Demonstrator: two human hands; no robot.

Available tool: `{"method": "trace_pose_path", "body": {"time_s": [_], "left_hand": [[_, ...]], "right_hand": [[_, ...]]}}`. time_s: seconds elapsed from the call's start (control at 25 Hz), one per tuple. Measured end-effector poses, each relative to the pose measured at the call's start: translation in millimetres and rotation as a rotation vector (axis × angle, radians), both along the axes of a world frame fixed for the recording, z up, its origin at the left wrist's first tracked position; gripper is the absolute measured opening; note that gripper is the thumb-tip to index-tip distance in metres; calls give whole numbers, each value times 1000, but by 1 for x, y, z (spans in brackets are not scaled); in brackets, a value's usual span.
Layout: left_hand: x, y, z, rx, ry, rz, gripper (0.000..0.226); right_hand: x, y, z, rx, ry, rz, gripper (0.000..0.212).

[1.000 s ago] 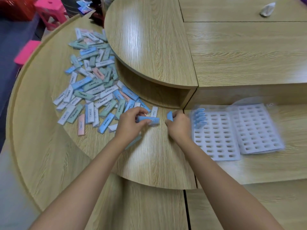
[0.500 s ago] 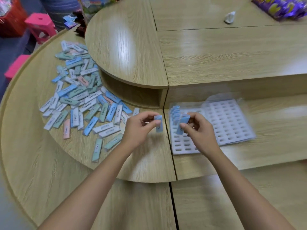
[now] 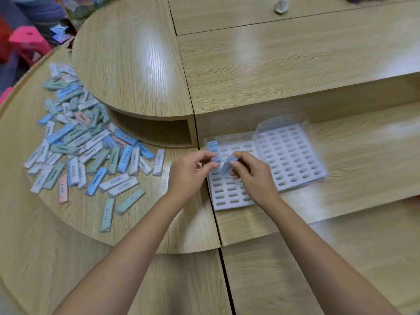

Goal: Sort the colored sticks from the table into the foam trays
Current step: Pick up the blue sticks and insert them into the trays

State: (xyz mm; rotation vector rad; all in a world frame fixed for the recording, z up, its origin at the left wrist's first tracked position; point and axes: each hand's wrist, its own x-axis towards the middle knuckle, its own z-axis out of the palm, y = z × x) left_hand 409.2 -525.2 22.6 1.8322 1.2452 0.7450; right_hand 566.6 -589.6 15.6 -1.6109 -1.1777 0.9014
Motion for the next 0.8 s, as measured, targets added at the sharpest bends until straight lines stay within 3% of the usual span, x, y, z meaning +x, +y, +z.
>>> {"method": "trace_pose_path", "body": {"time_s": [0.24,0.8], "left_hand": [[-4,3,-9,215,69,-48,17],[-8,7,-8,269,68,-144,19]], "right_hand": [[-8,0,-12,45,-8,28,11],[-14,-4,-21,103,-218,100,12]]}}
